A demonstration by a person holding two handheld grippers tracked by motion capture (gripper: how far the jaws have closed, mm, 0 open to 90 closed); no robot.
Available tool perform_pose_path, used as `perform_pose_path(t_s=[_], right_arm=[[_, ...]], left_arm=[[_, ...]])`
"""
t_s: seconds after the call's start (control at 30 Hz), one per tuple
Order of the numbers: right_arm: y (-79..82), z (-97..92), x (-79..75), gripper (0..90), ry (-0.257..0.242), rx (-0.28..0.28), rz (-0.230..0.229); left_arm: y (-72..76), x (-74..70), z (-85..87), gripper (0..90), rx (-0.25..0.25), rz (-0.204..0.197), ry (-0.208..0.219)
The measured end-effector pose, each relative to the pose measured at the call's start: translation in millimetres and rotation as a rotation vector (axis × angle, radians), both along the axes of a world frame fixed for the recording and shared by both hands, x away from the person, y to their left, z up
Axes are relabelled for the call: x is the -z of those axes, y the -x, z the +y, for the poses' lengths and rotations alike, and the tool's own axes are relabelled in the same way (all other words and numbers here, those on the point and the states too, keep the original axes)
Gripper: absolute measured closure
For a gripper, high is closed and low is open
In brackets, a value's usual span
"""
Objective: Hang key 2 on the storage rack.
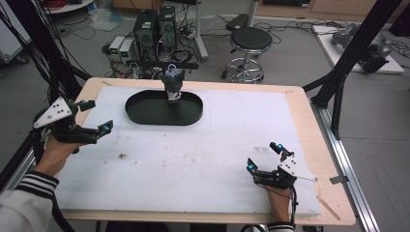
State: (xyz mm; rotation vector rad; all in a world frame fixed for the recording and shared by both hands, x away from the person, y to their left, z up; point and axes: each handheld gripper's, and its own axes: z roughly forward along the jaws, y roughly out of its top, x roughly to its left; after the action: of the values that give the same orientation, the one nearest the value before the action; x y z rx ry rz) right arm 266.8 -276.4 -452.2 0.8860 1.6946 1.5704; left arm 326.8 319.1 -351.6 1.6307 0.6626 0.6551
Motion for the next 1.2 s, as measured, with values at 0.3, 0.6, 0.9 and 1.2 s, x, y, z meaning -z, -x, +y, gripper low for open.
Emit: perform_pose_path(t_s=[0.3,0.6,0.9,1.2], right_arm=[[0.2,0.0,0.0,0.7,0.0,0.002,0.002],[0.3,0.2,0.0,0.7,0.001,0.001,0.001],[0.2,0.2,0.0,0.7,0.003,0.001,-0.001],[-0.2,-0.4,0.0,0.7,0.0,0.003,-0.005]], left_arm=[[20.6,43.4,-5.4,1.7,-0.014,-0.008,0.034],[28.0,77.2,-11.3,1.7,-0.007,0.008,0.059],[31.4,88.5,-12.0,1.7,0.019,-0.031,0.071],[32.5,98.5,-12.9,1.7,0.02,-0.041,0.092]])
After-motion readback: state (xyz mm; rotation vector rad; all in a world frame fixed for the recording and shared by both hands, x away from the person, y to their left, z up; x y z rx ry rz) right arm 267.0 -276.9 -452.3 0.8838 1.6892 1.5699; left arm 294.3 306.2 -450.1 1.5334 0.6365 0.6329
